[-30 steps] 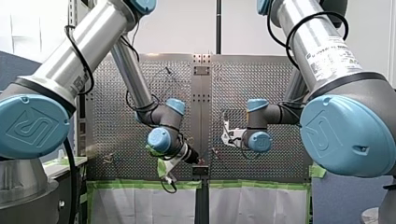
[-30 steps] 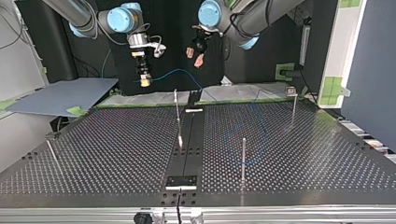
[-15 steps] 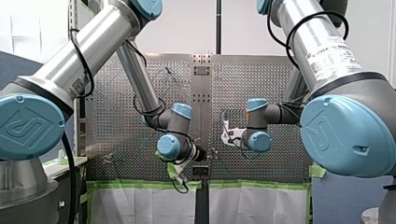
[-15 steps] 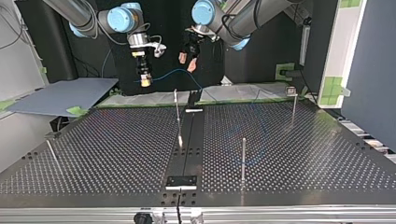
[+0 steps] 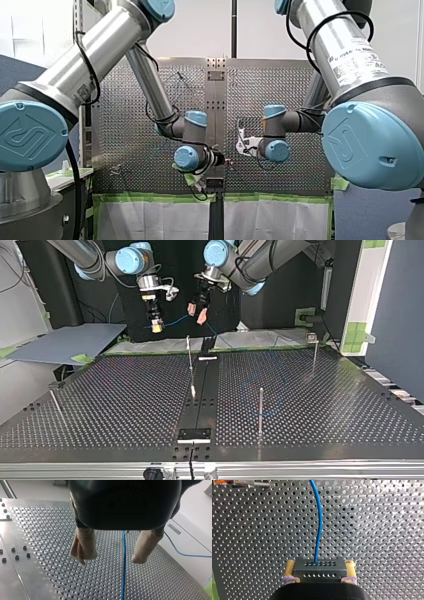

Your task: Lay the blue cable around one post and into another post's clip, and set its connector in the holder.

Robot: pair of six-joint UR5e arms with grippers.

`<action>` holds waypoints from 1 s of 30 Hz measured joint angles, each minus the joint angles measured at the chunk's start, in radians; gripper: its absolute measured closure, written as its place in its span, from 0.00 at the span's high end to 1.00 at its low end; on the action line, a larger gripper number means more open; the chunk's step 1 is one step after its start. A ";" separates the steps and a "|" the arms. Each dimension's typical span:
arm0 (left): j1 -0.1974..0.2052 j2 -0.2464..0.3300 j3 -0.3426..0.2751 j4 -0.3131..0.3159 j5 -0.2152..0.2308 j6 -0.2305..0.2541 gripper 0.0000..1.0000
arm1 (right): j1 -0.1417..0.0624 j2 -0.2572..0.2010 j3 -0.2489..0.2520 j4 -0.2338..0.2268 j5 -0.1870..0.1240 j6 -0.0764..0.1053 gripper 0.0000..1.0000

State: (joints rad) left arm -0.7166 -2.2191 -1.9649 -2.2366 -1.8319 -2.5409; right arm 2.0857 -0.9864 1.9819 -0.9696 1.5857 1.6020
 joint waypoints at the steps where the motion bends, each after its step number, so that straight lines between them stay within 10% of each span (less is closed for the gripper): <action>1: -0.001 -0.007 0.006 0.009 -0.002 -0.003 1.00 | 0.000 -0.001 0.000 0.000 0.000 0.000 0.00; 16: 0.002 -0.131 0.127 0.135 -0.076 0.002 1.00 | 0.009 -0.007 0.001 0.012 -0.017 -0.003 0.00; 18: 0.003 -0.149 0.137 0.153 -0.094 0.010 0.64 | 0.009 -0.007 0.000 0.013 -0.016 -0.003 0.00; 19: 0.005 -0.161 0.142 0.166 -0.106 0.019 0.64 | 0.009 -0.007 0.000 0.013 -0.016 -0.003 0.00; 21: 0.006 -0.178 0.145 0.183 -0.124 0.033 0.20 | 0.008 -0.007 0.000 0.015 -0.014 -0.003 0.00; 23: 0.009 -0.191 0.147 0.204 -0.144 0.052 0.06 | 0.006 -0.007 0.000 0.018 -0.013 -0.004 0.00; 30: 0.013 -0.200 0.147 0.265 -0.170 0.111 0.05 | 0.001 -0.007 0.001 0.042 0.012 -0.020 0.00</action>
State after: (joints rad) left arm -0.7038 -2.4194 -1.8176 -1.9716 -2.0016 -2.4295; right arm 2.0870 -0.9930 1.9826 -0.9278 1.5976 1.5823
